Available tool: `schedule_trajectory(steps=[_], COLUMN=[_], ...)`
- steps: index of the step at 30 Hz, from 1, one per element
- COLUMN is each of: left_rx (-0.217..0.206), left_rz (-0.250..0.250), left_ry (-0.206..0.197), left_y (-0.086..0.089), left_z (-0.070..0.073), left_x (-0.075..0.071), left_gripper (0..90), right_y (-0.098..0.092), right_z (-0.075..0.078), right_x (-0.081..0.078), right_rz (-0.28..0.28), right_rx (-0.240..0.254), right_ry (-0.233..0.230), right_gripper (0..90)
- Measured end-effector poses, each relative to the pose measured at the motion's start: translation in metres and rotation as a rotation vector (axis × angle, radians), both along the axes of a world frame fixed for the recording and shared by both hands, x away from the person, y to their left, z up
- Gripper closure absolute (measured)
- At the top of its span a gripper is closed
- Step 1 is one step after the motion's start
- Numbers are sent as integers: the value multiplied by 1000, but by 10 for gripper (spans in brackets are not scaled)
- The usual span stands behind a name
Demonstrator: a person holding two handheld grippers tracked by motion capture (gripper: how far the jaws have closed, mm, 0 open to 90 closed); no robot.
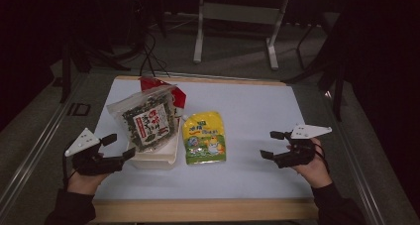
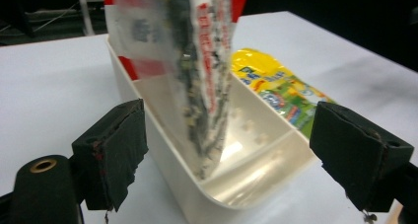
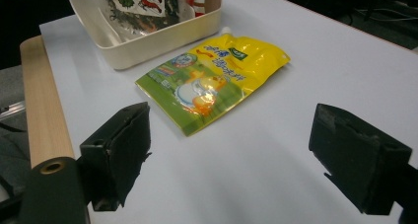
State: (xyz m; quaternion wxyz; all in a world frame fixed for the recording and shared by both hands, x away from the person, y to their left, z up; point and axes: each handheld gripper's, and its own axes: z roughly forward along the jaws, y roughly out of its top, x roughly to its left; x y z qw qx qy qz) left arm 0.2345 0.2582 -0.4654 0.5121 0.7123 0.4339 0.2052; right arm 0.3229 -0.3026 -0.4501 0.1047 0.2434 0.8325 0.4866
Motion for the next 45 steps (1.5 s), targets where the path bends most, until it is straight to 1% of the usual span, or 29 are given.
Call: schedule_trajectory(steps=[2, 6, 9, 11, 12, 14, 17, 20, 21, 22, 24, 25, 26, 27, 28, 29, 30, 31, 34, 35, 36, 38, 39, 40, 41, 42, 43, 44, 45], left_rx=[-13, -16, -25, -9, -6, -2, 4, 8, 10, 22, 19, 23, 23, 21, 21, 27, 34, 37, 26, 17, 12, 14, 23, 26, 19, 19, 27, 29, 21], left_rz=[-15, -37, -57, -73, -85, -118, -191, -244, -258, -264, -281, -282, -289, -292, -292, -295, -299, -302, -310, -316, -317, -320, -318, -315, -316, -312, -307, -305, -306], left_ry=[-6, -18, -35, -41, -44, -33, -23, -17, -19, -25, -32, -38, -39, -35, -30, -25, -21, -27, -30, -33, -35, -34, -38, -38, -36, -37, -39, -41, -42], left_y=[-4, -16, -27, -36, -41, -53, -73, -90, -94, -97, -102, -104, -106, -108, -110, -112, -113, -114, -117, -117, -117, -118, -118, -119, -119, -119, -119, -119, -119], left_z=[1, 1, 0, -1, -2, -5, -11, -17, -19, -20, -23, -24, -25, -25, -26, -27, -28, -29, -31, -32, -33, -34, -35, -35, -36, -37, -37, -37, -37], left_x=[-8, -20, -28, -33, -35, -38, -41, -41, -41, -41, -40, -40, -41, -41, -41, -41, -41, -40, -41, -41, -41, -41, -42, -42, -42, -42, -42, -43, -43], left_gripper=[116, 94, 88, 86, 86, 86, 86, 79, 77, 74, 74, 72, 70, 65, 32, 20, 20, 20, 20, 20, 20, 20, 20, 20, 20, 20, 20, 20, 20], right_y=[1, 3, 5, 6, 7, 9, 13, 18, 20, 22, 27, 29, 31, 34, 36, 38, 41, 43, 51, 53, 55, 61, 63, 65, 68, 71, 75, 78, 81], right_z=[-1, -3, -4, -5, -5, -7, -8, -9, -9, -9, -9, -9, -9, -9, -9, -9, -10, -10, -12, -13, -13, -15, -16, -17, -18, -19, -21, -22, -24], right_x=[0, 1, 2, 3, 3, 4, 7, 11, 13, 14, 17, 19, 21, 23, 25, 27, 29, 31, 37, 40, 43, 49, 52, 56, 60, 64, 67, 70, 74], right_rz=[-1, 3, 2, 1, 2, -2, -4, 2, 7, 8, 16, 17, 21, 24, 24, 27, 30, 32, 36, 33, 37, 37, 40, 42, 38, 36, 33, 31, 30], right_rx=[-3, -4, -8, -7, -8, -8, -11, -19, -22, -22, -26, -33, -32, -33, -37, -38, -39, -43, -49, -58, -57, -64, -59, -42, -40, -51, -58, -58, -62], right_ry=[2, 9, 10, 13, 16, 19, 19, 22, 20, 15, 13, 6, 9, 8, 6, 6, 7, 5, 2, -2, 1, 4, 8, 17, 18, 21, 18, 20, 27], right_gripper=[159, 164, 163, 164, 164, 164, 163, 169, 171, 172, 185, 185, 186, 192, 196, 197, 200, 204, 215, 216, 216, 217, 220, 220, 218, 212, 203, 201, 194])
